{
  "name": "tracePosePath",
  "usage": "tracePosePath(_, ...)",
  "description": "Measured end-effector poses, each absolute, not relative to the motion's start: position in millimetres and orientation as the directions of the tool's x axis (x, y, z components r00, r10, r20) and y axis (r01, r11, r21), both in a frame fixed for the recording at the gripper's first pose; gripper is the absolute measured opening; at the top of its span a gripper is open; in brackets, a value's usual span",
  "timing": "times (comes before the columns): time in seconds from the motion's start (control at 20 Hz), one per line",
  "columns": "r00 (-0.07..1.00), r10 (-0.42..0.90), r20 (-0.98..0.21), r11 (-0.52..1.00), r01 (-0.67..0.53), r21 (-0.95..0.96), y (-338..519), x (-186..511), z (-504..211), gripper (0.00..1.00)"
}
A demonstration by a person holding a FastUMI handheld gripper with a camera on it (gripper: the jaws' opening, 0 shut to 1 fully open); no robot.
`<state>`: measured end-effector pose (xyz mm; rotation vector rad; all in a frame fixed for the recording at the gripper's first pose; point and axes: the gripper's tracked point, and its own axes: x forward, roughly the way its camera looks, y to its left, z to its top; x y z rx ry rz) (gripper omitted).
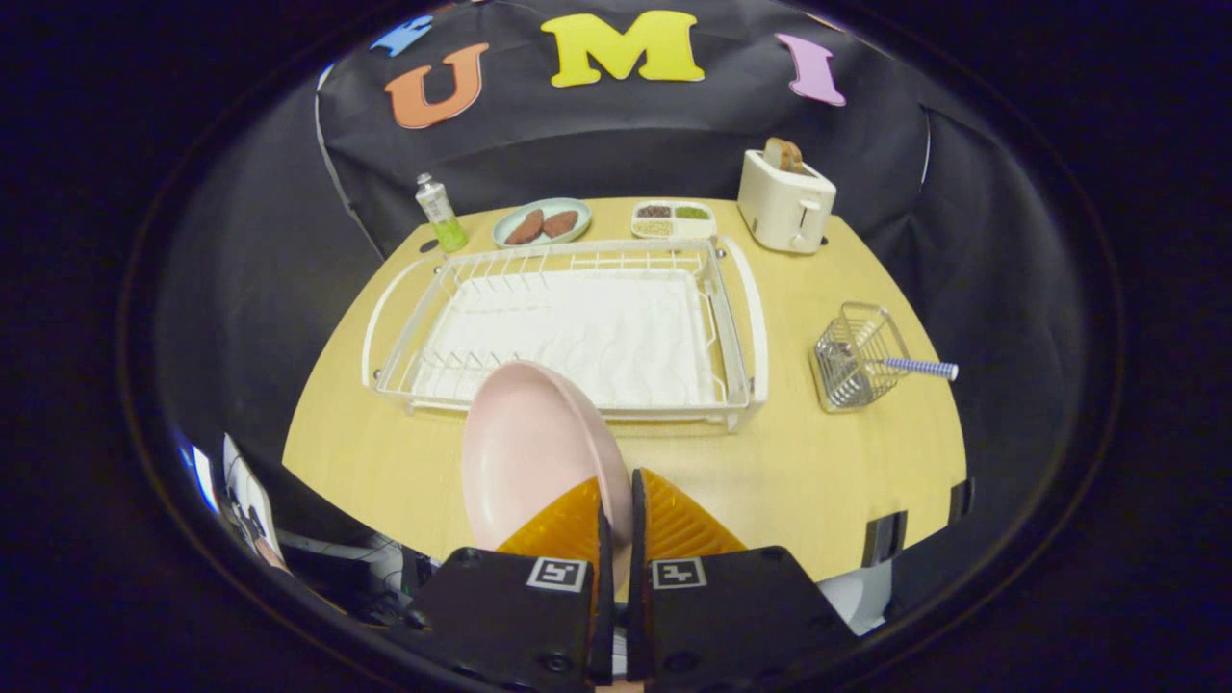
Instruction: Take the plate from the dish rack, then take the spoon from the basket and place it into the plate.
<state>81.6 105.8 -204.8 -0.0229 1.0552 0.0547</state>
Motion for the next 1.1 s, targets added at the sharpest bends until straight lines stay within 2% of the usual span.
tracePosePath(0.15, 0.473, 0.054, -0.879, 0.997, 0.016, 0.071, 87.1, 72.6, -231.0, 0.11)
tracePosePath(0.35, 0.433, 0.165, -0.886, 0.969, 0.096, 0.227, 71.5, 66.2, -255.2, 0.12)
tracePosePath(0.65, 0.412, 0.241, -0.879, 0.938, 0.133, 0.320, 49.6, 70.5, -278.4, 0.14)
tracePosePath(0.85, 0.400, 0.237, -0.885, 0.943, 0.124, 0.309, 43.2, 67.5, -289.5, 0.18)
tracePosePath(0.95, 0.421, 0.168, -0.891, 0.967, 0.105, 0.232, 32.2, 67.5, -289.2, 0.20)
tracePosePath(1.0, 0.434, 0.156, -0.887, 0.974, 0.082, 0.211, 32.1, 66.9, -289.8, 0.18)
tracePosePath(1.1, 0.465, 0.193, -0.864, 0.972, 0.028, 0.232, 39.5, 65.9, -278.6, 0.28)
